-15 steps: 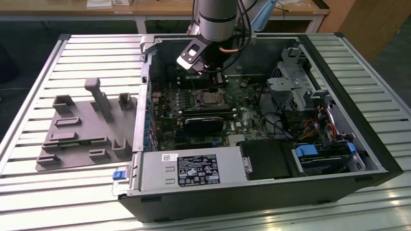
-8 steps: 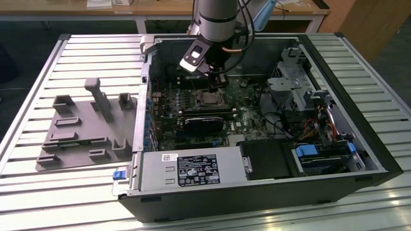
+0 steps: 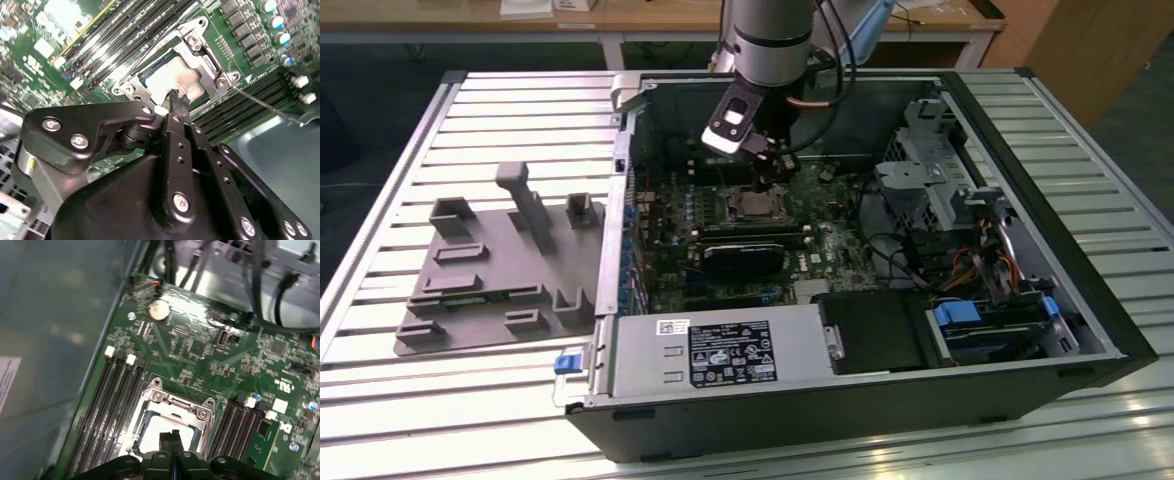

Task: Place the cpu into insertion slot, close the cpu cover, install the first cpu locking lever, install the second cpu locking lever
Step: 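Close the cpu cover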

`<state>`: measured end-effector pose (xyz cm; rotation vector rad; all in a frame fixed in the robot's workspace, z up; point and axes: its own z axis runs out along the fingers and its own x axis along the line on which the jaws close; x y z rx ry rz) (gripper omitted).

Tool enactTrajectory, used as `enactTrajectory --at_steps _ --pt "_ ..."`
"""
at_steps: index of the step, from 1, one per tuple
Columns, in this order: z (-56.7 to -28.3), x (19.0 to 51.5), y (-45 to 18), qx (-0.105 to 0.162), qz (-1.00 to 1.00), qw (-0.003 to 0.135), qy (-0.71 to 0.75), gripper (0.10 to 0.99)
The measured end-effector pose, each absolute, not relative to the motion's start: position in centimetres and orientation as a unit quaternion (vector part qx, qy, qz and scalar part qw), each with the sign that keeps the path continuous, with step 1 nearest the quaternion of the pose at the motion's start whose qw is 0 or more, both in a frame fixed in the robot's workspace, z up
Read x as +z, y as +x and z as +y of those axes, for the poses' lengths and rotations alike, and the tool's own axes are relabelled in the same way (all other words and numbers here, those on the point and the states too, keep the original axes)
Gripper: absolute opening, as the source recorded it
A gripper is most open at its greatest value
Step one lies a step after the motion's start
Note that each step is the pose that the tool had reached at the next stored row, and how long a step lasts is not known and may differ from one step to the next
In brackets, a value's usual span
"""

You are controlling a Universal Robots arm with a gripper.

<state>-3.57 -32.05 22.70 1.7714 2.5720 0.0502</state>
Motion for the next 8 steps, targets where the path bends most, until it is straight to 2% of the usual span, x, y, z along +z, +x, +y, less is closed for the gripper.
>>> enactTrajectory --at_steps 8 --pt "-32.05 22.70 -3.57 0.017 0.862 0.008 0.506 0.106"
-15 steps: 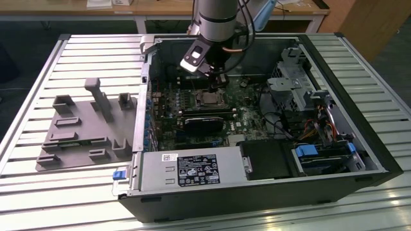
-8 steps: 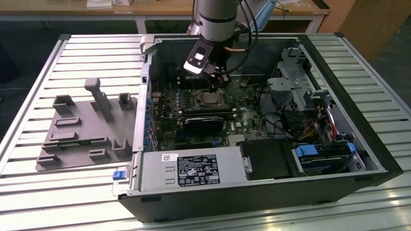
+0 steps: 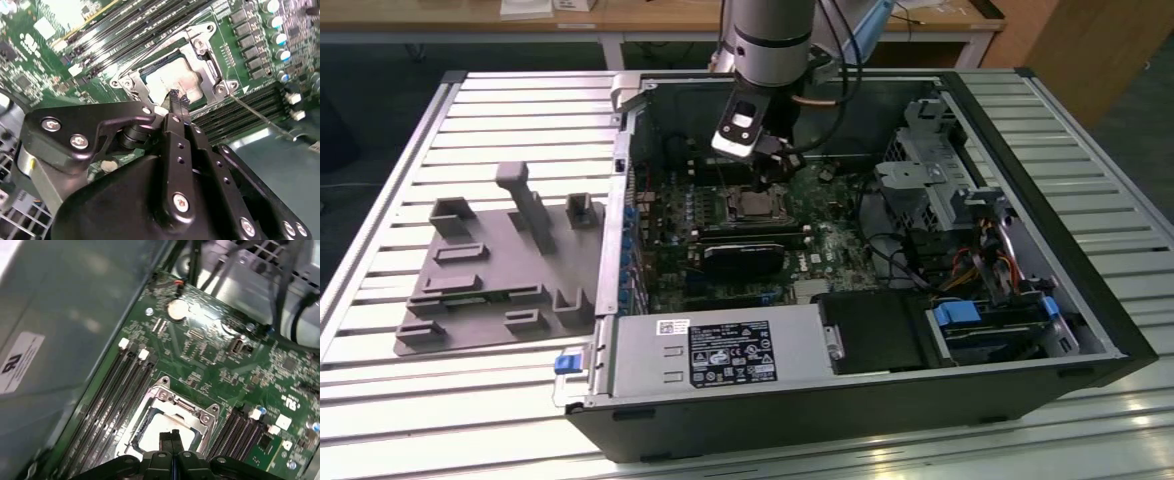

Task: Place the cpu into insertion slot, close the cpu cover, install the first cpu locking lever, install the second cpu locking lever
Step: 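Close the cpu cover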

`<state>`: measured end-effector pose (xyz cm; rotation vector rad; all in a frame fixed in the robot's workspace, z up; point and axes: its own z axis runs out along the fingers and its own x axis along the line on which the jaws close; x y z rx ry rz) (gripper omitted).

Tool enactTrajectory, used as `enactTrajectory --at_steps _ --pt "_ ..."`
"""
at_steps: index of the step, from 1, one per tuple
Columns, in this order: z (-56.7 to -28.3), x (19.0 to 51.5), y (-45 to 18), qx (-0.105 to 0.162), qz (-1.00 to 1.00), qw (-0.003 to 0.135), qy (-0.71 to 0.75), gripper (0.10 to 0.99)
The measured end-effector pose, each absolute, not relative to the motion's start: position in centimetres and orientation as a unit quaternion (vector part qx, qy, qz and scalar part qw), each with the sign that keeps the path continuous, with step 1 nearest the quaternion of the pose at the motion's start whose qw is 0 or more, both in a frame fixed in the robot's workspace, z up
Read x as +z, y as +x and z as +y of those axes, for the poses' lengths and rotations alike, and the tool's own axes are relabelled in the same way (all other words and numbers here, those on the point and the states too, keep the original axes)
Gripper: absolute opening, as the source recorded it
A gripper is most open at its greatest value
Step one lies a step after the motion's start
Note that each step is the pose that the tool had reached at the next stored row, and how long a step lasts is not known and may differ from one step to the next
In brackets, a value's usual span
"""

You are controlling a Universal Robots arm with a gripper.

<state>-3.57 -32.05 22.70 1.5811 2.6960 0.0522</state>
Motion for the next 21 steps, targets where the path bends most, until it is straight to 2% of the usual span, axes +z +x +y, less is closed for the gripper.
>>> enactTrajectory --at_steps 21 --pt "-32.05 22.69 -3.57 0.018 0.949 0.004 0.316 0.106"
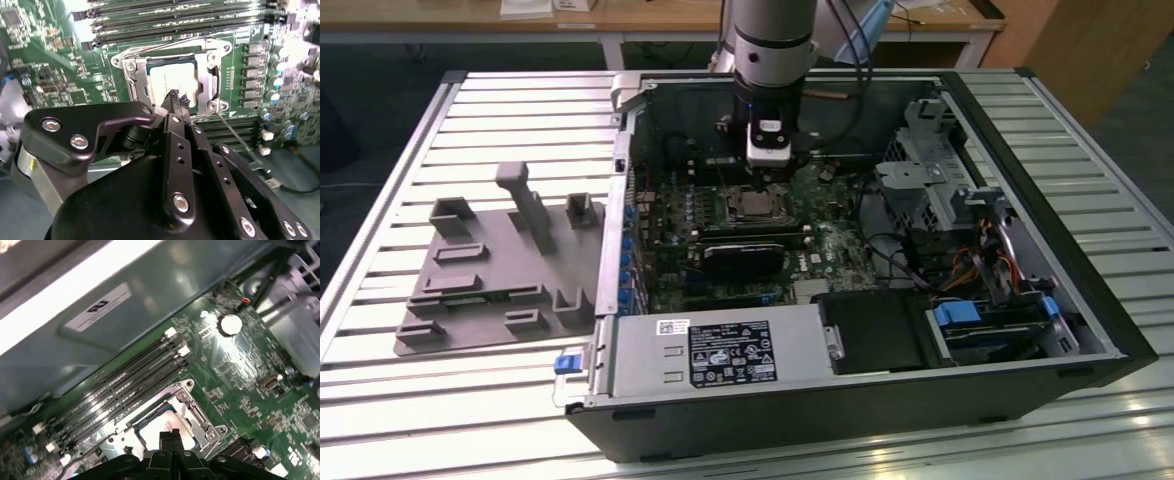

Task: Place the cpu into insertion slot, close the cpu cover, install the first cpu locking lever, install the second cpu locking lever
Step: 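Close the cpu cover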

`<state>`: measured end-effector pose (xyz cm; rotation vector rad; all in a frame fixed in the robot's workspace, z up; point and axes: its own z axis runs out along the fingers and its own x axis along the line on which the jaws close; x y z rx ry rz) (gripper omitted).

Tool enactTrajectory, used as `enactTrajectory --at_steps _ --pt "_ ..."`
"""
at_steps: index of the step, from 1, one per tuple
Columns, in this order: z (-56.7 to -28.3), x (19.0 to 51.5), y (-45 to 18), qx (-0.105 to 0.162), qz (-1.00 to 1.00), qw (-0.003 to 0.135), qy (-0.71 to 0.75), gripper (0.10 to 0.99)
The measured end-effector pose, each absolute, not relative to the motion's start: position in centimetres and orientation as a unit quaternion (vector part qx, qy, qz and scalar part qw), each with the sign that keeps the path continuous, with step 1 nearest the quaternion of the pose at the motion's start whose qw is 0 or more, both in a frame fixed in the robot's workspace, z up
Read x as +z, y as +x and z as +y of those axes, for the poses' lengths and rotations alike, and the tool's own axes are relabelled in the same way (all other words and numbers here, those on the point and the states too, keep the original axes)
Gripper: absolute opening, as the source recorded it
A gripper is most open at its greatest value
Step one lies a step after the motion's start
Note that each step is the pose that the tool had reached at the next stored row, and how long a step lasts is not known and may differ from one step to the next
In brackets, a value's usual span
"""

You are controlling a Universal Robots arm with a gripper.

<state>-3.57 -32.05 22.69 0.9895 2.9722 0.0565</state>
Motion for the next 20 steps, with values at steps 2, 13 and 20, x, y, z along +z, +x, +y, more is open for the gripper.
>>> enactTrajectory --at_steps 2,13,20 --pt "-32.05 22.68 -3.57 0.018 0.954 0.004 0.298 0.106" --pt "-32.05 22.63 -3.57 0.018 0.979 0.002 0.201 0.106" --pt "-32.05 22.58 -3.57 0.018 0.990 0.001 0.139 0.106"
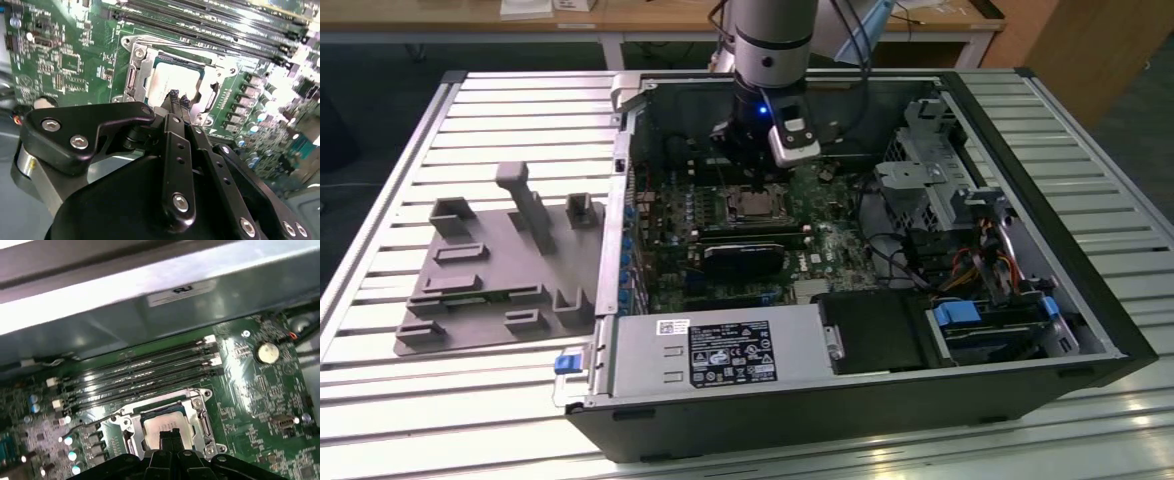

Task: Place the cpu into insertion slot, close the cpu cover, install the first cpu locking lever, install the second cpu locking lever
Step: 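Close the cpu cover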

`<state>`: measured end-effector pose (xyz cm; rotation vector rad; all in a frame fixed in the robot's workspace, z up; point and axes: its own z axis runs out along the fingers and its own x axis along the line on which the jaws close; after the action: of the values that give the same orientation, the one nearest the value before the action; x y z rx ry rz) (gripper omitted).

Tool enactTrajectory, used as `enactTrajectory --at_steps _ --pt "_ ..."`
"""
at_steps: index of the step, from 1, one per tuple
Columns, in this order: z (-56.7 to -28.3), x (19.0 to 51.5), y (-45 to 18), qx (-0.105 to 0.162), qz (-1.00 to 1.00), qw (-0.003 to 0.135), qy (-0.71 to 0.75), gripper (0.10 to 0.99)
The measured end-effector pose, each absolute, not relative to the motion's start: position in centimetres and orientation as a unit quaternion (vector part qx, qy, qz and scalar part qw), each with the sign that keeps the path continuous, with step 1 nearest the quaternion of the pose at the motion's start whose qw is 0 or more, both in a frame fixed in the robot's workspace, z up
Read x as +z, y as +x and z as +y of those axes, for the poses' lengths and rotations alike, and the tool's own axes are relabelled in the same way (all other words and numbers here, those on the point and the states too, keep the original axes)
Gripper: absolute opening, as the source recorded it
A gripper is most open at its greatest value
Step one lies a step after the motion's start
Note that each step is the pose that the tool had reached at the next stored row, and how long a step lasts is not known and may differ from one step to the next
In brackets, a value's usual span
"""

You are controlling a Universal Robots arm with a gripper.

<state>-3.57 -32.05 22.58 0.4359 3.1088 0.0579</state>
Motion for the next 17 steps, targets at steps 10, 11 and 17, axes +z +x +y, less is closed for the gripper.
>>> enactTrajectory --at_steps 10,11,17 --pt "-32.05 22.50 -3.57 0.019 0.999 0.001 0.049 0.106" --pt "-32.06 22.48 -3.57 0.019 0.999 0.002 0.039 0.106" --pt "-32.13 22.45 -3.59 0.019 1.000 0.008 0.003 0.106"
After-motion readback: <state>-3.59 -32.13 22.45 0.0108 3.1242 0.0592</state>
